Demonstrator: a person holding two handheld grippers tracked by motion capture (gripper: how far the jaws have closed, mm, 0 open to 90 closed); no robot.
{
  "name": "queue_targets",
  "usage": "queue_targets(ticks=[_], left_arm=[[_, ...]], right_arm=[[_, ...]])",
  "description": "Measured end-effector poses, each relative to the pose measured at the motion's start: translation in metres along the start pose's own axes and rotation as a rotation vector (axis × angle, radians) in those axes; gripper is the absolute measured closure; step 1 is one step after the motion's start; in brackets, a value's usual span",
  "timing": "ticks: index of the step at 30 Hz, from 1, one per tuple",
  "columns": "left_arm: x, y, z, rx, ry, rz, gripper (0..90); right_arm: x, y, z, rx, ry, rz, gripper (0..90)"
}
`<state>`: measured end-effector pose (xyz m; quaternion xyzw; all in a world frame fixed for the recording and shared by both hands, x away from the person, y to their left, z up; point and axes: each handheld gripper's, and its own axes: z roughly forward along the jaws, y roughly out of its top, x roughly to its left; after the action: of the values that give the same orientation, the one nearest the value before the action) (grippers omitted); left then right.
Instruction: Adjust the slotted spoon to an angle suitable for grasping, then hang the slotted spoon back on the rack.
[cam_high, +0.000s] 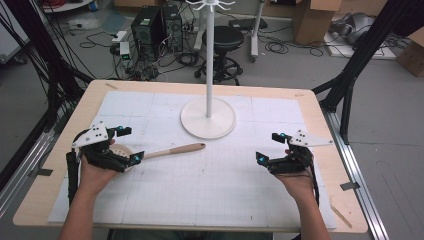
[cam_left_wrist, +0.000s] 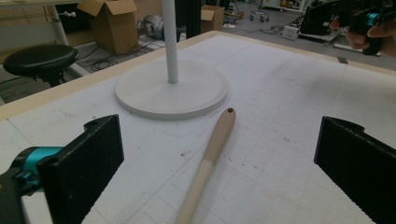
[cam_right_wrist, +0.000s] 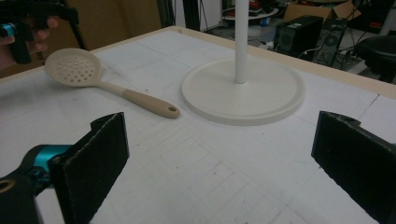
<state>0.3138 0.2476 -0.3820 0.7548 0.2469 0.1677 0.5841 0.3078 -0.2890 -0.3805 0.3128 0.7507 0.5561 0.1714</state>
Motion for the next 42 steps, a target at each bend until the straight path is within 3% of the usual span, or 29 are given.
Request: queue_targets(ticks=[6,11,14,18,34,42], left_arm=[[0.001,0.012,0.008,0.024,-0.015,-0.002,2.0],[0.004,0.023,0.021,0.083,-0.035,0.014,2.0],[0.003,0.03,0.031,0.138,-0.025,0.022,2.0],[0.002,0.038,0.039,0.169,-0.034,0.033,2.0],[0.003,0.045,0.056,0.216,-0.04,0.045,2.0],[0.007,0.053,0.067,0.253,-0.041,0.048,2.0]], right_arm=[[0.0,0.001,0.002,0.0,0.005,0.003,3.0],[-0.001,0.001,0.004,-0.001,0.008,0.005,3.0],[-0.002,0.002,0.004,-0.005,0.005,0.005,3.0],[-0.001,0.005,0.005,-0.01,0.011,0.005,3.0],[0.0,0.005,0.011,0.008,0.024,-0.002,3.0],[0.0,0.006,0.007,-0.008,0.025,-0.001,3.0]])
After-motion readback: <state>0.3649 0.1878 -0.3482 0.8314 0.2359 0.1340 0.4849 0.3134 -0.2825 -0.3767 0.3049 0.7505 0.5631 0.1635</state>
